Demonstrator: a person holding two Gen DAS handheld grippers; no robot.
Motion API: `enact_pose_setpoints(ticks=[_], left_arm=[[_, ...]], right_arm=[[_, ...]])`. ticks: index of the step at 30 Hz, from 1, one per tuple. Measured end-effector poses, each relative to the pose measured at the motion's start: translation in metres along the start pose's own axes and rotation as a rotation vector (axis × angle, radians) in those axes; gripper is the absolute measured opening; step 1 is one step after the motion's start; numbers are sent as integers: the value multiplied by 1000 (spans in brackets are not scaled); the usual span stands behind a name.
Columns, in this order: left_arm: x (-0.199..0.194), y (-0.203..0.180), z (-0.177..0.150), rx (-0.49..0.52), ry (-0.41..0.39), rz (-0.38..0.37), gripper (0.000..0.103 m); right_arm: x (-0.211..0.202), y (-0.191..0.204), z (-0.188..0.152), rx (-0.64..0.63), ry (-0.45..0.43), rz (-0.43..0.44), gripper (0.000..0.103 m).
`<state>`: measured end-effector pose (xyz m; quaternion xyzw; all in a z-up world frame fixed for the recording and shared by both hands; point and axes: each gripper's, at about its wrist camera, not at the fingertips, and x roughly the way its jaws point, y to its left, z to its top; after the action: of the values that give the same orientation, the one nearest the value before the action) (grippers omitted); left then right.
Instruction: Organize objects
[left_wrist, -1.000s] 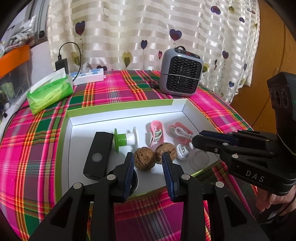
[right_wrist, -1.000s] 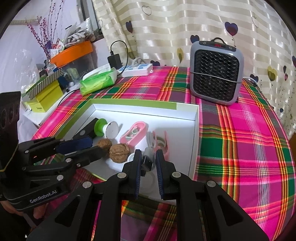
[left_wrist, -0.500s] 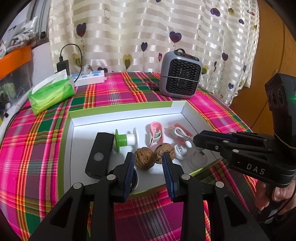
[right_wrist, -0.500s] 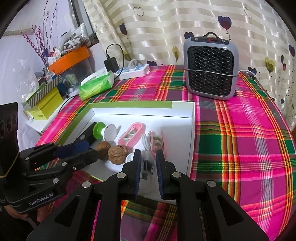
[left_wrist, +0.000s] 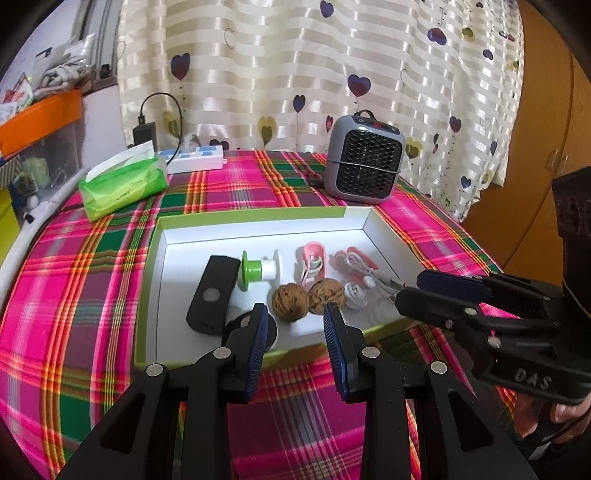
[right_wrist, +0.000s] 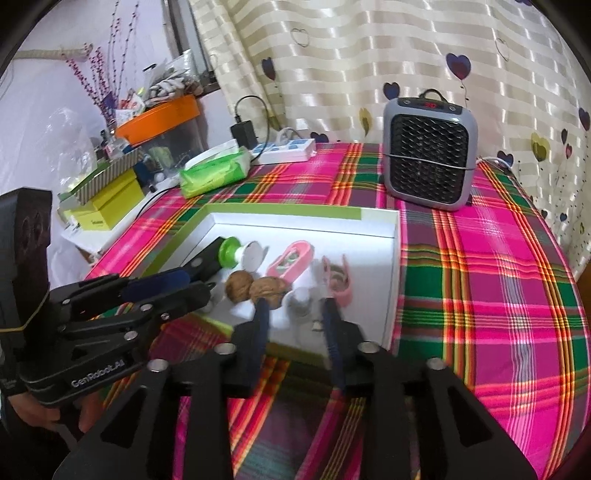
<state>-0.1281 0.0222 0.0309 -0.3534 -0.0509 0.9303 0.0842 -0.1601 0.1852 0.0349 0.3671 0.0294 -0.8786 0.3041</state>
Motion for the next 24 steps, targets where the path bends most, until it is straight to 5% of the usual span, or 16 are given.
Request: enact_pose_setpoints(ticks=[24], left_arm=[[-17,-10,-25,26,24,79,29]], right_arm=[[-6,36,-26,-53,32,7,37]])
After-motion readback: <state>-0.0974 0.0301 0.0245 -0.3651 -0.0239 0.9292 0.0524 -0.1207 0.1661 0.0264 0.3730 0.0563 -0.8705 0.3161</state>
